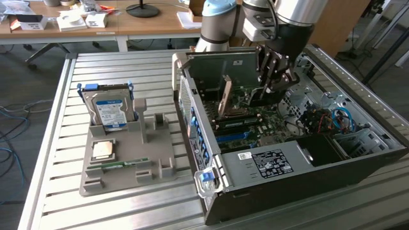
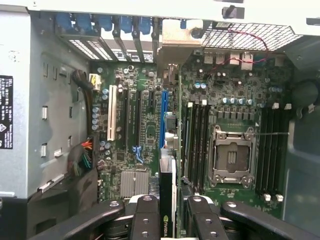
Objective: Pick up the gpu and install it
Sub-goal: 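Insert the gpu into the slot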
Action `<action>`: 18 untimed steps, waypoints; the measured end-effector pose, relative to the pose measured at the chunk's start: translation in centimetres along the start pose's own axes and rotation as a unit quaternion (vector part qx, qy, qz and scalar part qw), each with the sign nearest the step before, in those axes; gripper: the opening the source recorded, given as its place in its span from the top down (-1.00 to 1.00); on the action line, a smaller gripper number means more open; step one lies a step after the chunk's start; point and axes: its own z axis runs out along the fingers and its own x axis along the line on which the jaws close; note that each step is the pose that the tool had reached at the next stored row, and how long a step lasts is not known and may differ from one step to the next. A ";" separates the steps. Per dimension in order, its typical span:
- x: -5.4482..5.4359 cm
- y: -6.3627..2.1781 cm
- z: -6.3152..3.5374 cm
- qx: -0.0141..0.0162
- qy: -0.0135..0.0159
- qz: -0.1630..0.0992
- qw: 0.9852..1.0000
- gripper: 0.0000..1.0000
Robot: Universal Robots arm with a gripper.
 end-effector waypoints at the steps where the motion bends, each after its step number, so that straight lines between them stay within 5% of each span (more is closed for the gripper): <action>1: 0.0 0.04 0.13 0.000 0.000 0.000 1.000 0.48; 18: 0.0 0.47 2.75 0.001 0.001 0.004 1.000 0.48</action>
